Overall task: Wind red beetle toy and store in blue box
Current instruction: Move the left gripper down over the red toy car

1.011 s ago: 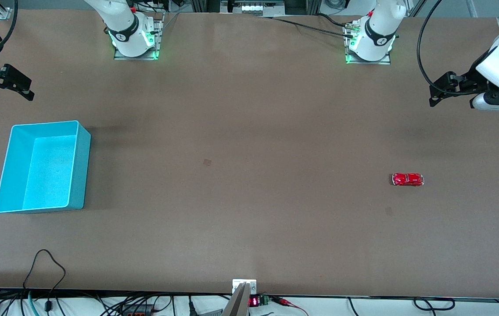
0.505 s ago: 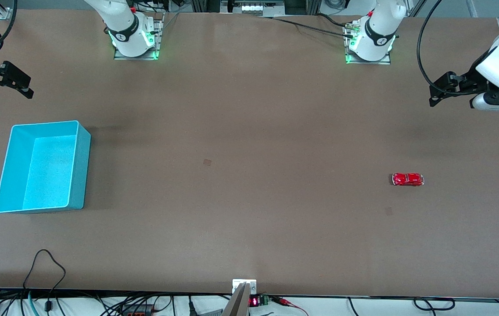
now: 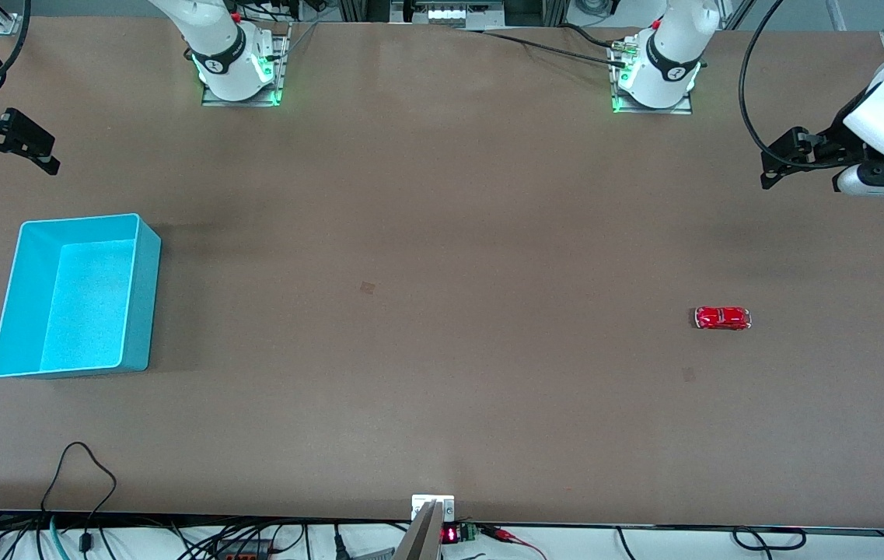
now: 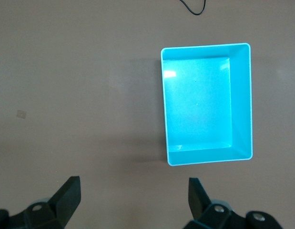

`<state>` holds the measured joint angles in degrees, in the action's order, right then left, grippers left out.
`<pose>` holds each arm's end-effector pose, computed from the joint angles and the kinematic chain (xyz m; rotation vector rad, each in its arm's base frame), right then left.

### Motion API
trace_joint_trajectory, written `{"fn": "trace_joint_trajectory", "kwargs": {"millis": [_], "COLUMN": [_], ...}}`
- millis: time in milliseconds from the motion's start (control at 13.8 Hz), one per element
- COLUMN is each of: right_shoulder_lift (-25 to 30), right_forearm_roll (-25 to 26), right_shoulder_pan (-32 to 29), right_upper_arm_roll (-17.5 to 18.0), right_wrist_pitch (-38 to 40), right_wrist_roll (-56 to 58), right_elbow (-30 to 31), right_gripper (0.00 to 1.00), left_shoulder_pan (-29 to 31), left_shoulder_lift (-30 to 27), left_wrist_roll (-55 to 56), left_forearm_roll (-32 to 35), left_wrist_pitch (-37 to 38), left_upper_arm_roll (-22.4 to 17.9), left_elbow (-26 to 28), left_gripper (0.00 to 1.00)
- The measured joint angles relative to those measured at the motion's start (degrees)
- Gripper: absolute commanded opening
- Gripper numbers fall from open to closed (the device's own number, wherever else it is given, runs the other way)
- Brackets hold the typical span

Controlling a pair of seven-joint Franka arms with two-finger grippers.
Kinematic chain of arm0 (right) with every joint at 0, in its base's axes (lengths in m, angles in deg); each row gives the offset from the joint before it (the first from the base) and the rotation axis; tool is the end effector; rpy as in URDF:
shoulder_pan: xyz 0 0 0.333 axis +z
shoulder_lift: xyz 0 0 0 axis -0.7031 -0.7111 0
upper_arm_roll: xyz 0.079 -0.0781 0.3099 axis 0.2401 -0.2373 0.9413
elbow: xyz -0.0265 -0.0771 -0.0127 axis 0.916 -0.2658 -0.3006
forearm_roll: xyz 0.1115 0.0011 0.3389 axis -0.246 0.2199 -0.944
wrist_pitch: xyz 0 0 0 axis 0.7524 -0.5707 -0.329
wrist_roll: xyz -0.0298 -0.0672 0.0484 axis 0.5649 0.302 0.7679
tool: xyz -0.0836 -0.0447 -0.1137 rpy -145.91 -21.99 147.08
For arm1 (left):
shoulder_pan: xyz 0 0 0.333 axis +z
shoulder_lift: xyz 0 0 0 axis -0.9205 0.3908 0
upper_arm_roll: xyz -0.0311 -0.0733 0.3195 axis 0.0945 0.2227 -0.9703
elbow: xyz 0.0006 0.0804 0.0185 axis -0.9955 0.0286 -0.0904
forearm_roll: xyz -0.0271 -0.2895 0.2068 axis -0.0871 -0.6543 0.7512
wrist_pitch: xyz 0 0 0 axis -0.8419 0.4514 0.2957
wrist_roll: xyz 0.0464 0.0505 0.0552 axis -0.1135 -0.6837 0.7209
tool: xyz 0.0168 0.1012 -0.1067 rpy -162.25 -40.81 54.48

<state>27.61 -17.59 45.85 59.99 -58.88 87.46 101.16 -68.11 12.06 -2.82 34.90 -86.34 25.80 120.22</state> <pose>0.4837 -0.0224 0.5975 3.1027 0.0200 0.1001 0.5023 -0.0431 0.5961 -3.1302 0.0540 0.0283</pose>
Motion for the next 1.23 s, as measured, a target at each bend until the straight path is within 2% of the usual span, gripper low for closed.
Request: {"fn": "trace_joint_trajectory", "kwargs": {"millis": [289,650,794,939,1227], "right_shoulder_lift": [0.0,0.0,0.0,0.0,0.0], "right_forearm_roll": [0.0,0.0,0.0,0.0,0.0], "right_shoulder_pan": [0.0,0.0,0.0,0.0,0.0], "right_upper_arm_roll": [0.0,0.0,0.0,0.0,0.0], "right_wrist_pitch": [0.0,0.0,0.0,0.0,0.0], "right_wrist_roll": [0.0,0.0,0.0,0.0,0.0], "right_elbow": [0.0,0.0,0.0,0.0,0.0], "right_gripper": [1.0,1.0,1.0,1.0,1.0], "left_shoulder_pan": [0.0,-1.6,-1.9,-1.0,4.7], "left_shoulder_lift": [0.5,3.4,4.8,6.7,10.1], "left_wrist_roll": [0.0,-0.1,-3.5,-12.7,-39.5], "left_forearm_roll": [0.0,0.0,0.0,0.5,1.9], "left_wrist_pitch": [5.1,16.7,17.2,13.9,-2.4], "left_upper_arm_roll": [0.0,0.2,0.3,0.1,-0.2], "left_elbow": [0.0,0.1,0.2,0.5,5.2], "left_gripper": [1.0,1.0,1.0,1.0,1.0]}}
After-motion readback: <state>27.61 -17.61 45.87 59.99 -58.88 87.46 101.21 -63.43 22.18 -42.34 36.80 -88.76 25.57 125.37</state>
